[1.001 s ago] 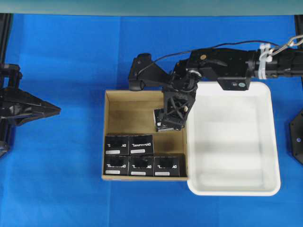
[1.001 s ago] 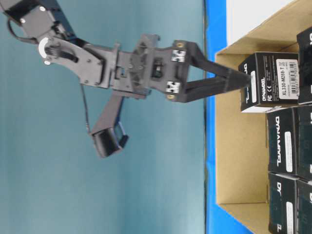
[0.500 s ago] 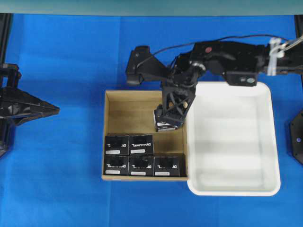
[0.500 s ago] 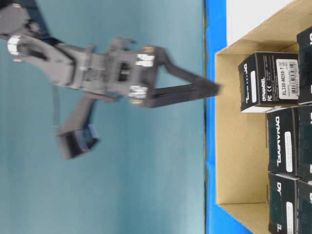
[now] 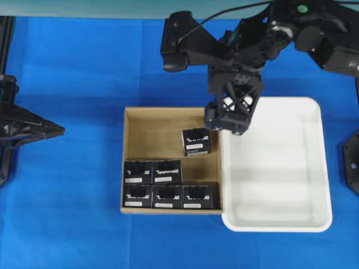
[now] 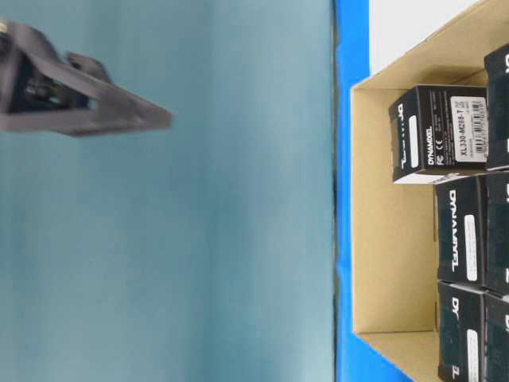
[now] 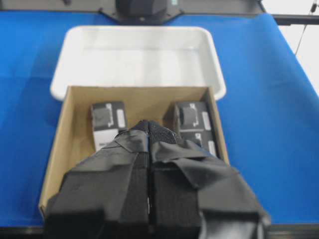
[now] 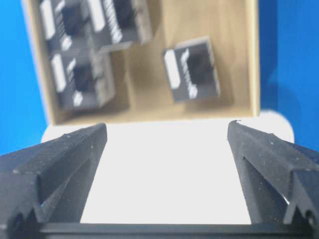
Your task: Pick the box from inside the cardboard box.
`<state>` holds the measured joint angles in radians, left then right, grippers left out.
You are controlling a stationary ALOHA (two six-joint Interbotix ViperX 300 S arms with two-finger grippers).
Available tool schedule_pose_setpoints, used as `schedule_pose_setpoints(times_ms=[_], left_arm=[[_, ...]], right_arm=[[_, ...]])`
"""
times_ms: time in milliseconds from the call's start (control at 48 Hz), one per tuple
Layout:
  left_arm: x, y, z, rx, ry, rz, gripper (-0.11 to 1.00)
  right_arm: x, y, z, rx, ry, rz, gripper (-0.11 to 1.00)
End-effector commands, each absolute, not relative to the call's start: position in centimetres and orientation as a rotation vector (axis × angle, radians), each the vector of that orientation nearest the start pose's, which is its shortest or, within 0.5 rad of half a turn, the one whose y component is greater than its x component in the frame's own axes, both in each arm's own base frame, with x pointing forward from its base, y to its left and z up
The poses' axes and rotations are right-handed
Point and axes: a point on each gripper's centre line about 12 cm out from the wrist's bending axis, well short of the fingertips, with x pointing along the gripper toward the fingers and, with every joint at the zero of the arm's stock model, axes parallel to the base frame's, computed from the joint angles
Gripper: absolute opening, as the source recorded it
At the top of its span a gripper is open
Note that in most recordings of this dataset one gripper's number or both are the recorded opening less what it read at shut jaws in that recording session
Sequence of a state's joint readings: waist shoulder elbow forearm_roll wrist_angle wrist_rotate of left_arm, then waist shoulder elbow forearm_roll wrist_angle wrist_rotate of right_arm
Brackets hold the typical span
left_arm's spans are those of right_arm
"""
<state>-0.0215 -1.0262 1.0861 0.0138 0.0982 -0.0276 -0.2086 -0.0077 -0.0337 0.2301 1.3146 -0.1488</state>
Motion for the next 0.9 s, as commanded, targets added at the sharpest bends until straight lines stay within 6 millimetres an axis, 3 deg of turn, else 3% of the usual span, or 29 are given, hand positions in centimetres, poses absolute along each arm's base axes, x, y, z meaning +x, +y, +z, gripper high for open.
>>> schedule_pose_setpoints(times_ms=[0,229,521,876], left_arm=[[19.2,-0.4,30.9,-0.009,0.129,-0.021,-0.07],[19.2,-0.4,31.0,-0.011,0.126,-0.021,-0.07],[19.2,-0.4,31.0,-0.011,0.126,-0.021,-0.07],[19.2,-0.4,31.0,-0.011,0.124,-0.021,-0.07]], right_arm=[[38.6,-5.4,35.0,0.178,1.202,0.077,1.0],[38.8,-5.4,36.5,0.167,1.169,0.076,1.0],[38.5,-5.4,40.4,0.134,1.103,0.076,1.0],[39.1,-5.5,38.6,0.133,1.157,0.077,1.0]])
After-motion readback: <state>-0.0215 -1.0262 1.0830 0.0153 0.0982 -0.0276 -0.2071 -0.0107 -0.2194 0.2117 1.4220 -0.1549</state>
